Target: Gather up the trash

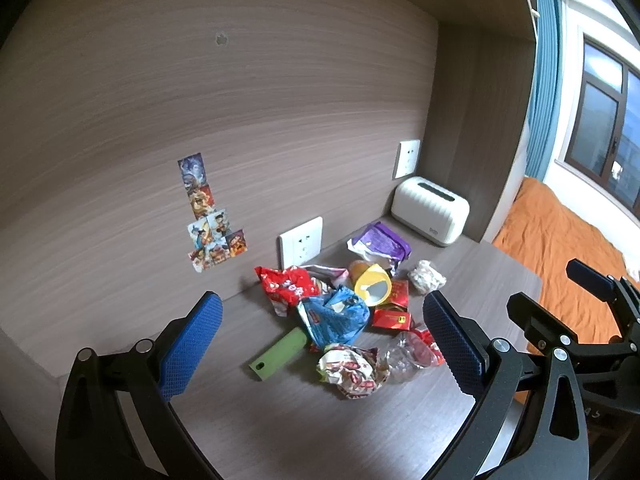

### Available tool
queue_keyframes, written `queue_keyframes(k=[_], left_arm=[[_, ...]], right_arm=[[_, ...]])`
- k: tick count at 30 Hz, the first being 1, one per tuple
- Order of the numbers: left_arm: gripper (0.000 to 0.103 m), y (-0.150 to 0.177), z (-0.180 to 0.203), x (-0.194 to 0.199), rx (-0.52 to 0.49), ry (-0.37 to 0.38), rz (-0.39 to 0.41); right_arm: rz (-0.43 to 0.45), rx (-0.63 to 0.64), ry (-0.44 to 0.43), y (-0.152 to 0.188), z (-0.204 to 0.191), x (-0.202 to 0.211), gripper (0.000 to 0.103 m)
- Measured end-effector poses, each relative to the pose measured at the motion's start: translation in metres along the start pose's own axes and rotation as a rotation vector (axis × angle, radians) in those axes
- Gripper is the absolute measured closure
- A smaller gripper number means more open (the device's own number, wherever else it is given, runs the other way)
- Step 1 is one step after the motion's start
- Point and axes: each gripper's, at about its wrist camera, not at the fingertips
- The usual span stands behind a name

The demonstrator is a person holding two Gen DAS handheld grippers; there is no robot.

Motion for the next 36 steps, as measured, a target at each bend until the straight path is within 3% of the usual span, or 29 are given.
queue_keyframes(k=[36], left_arm=[[0.005, -0.0022, -0.0032, -0.0093, -0.007, -0.002, -0.002]], right_arm=[[-0.016, -0.002, 0.000, -0.0025, -0.0066, -0.0061, 0.004]])
Point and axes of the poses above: each gripper's, at about its wrist camera, not at the fingertips, and x roughly against the way its jaws point, z to its right, y to its underside, and after that the axes turned 4 degrees about -x, right-handed
